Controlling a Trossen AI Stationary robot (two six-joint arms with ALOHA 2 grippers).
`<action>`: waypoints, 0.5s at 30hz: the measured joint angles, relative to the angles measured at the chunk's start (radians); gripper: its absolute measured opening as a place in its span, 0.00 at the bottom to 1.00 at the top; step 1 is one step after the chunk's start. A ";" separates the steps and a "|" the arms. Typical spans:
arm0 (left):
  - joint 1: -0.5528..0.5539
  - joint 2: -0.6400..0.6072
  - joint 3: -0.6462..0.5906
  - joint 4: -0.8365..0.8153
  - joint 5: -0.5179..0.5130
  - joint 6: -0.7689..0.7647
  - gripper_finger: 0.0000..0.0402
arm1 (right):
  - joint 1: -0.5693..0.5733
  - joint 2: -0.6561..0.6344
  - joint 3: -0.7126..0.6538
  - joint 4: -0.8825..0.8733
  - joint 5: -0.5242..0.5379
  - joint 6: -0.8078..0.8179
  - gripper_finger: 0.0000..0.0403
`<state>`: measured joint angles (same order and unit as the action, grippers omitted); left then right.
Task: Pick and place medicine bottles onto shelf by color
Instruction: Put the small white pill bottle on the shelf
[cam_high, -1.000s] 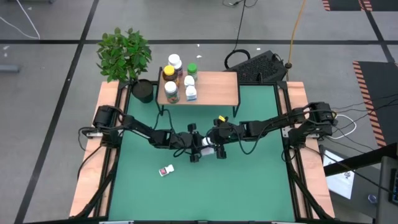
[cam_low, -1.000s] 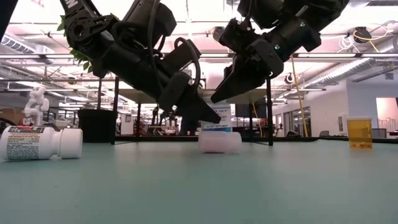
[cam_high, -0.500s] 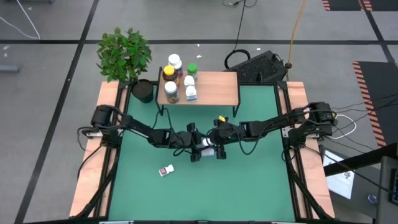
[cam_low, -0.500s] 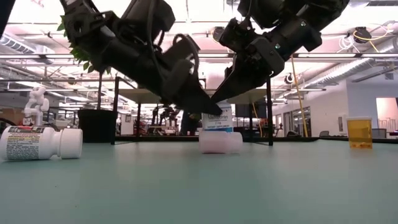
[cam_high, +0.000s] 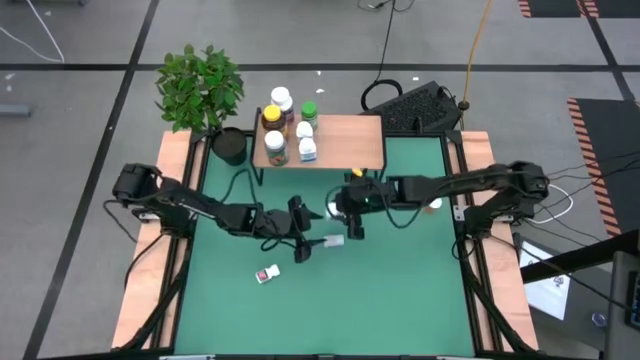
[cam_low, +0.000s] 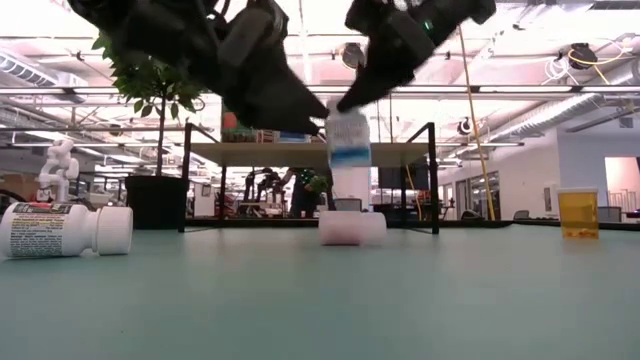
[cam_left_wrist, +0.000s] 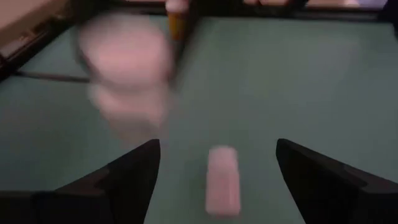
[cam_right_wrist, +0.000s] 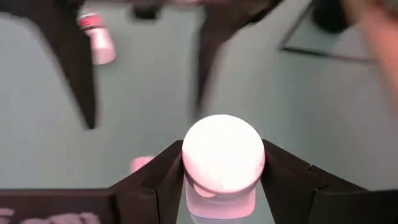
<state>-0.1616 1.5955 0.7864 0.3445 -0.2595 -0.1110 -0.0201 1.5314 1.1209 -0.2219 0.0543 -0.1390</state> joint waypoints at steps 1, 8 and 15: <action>-0.005 0.004 -0.004 -0.002 -0.008 0.000 0.81 | -0.009 -0.002 0.039 -0.051 0.029 -0.021 0.44; -0.011 0.010 -0.042 0.001 -0.028 -0.020 0.81 | -0.114 -0.003 0.222 -0.202 0.229 -0.198 0.44; -0.013 0.011 -0.073 -0.005 -0.028 -0.056 0.81 | -0.327 -0.002 0.280 -0.123 0.232 -0.352 0.44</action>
<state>-0.1745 1.6062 0.7132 0.3397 -0.2874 -0.1673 -0.3468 1.5294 1.4009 -0.3448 0.2868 -0.4906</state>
